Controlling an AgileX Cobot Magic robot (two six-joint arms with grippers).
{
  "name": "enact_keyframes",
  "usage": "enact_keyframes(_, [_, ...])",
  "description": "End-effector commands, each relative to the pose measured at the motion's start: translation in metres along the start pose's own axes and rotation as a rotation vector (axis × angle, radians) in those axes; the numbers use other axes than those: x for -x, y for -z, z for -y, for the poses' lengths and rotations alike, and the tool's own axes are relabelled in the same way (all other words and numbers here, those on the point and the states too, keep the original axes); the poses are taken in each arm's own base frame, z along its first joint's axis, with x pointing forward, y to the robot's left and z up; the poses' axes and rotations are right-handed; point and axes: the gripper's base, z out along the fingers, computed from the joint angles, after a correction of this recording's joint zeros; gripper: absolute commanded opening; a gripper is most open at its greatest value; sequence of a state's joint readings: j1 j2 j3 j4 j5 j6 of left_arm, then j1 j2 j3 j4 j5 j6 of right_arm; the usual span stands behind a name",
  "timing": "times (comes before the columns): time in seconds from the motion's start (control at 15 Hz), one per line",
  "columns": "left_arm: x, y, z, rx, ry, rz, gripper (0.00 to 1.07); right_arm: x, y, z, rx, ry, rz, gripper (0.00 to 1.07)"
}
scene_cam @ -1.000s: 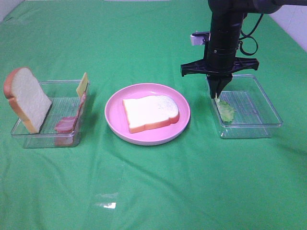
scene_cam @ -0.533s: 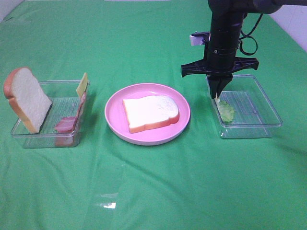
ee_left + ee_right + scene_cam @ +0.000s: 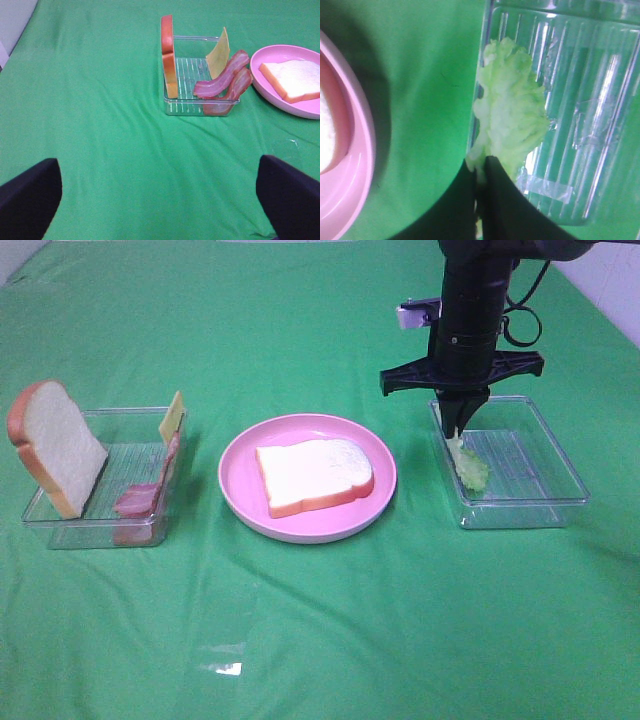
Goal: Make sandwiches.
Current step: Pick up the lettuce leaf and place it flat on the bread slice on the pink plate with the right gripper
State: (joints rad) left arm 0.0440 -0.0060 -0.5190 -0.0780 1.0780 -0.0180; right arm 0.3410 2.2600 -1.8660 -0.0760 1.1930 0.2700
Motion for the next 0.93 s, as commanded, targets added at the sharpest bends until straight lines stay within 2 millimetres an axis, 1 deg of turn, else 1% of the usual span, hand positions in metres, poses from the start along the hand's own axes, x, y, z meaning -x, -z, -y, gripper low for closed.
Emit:
enact_keyframes(0.07, [-0.001, 0.001, 0.001, -0.007, 0.001, 0.016, 0.98, -0.002, 0.018, 0.007, -0.022, 0.018, 0.04, 0.0])
enact_keyframes(0.2, [-0.001, 0.001, 0.001, -0.007, 0.001, 0.016, 0.98, -0.003, 0.033, 0.008, -0.02, 0.035, 0.057, 0.0])
enact_keyframes(0.27, [-0.001, 0.001, 0.001, -0.007, 0.001, 0.016, 0.98, -0.004, 0.037, 0.009, -0.02, 0.039, 0.059, 0.0])
enact_keyframes(0.33, [-0.001, 0.001, 0.001, -0.007, 0.001, 0.016, 0.98, -0.004, 0.047, 0.01, -0.018, 0.045, 0.075, 0.0])
enact_keyframes(0.4, [-0.001, 0.001, 0.001, -0.007, 0.001, 0.016, 0.98, -0.006, 0.072, 0.012, -0.008, 0.052, 0.127, 0.0])
enact_keyframes(0.47, [-0.001, 0.001, 0.001, -0.007, 0.001, 0.016, 0.98, -0.006, 0.072, 0.012, -0.008, 0.052, 0.127, 0.0])
enact_keyframes(0.6, [-0.001, 0.001, 0.001, -0.007, 0.001, 0.016, 0.98, -0.009, 0.096, 0.015, 0.001, 0.06, 0.172, 0.0])
enact_keyframes(0.67, [-0.001, 0.001, 0.001, -0.007, 0.001, 0.016, 0.98, -0.014, 0.112, 0.015, 0.025, 0.063, 0.202, 0.0])
enact_keyframes(0.8, [-0.001, 0.001, 0.001, -0.007, 0.001, 0.016, 0.98, -0.018, 0.119, 0.01, 0.082, 0.069, 0.214, 0.0])
enact_keyframes(0.87, [-0.001, 0.001, 0.001, -0.007, 0.001, 0.016, 0.98, -0.018, 0.12, 0.009, 0.097, 0.074, 0.211, 0.0])
enact_keyframes(0.93, [-0.001, 0.001, 0.001, -0.007, 0.001, 0.016, 0.98, -0.019, 0.12, 0.004, 0.151, 0.084, 0.202, 0.0])
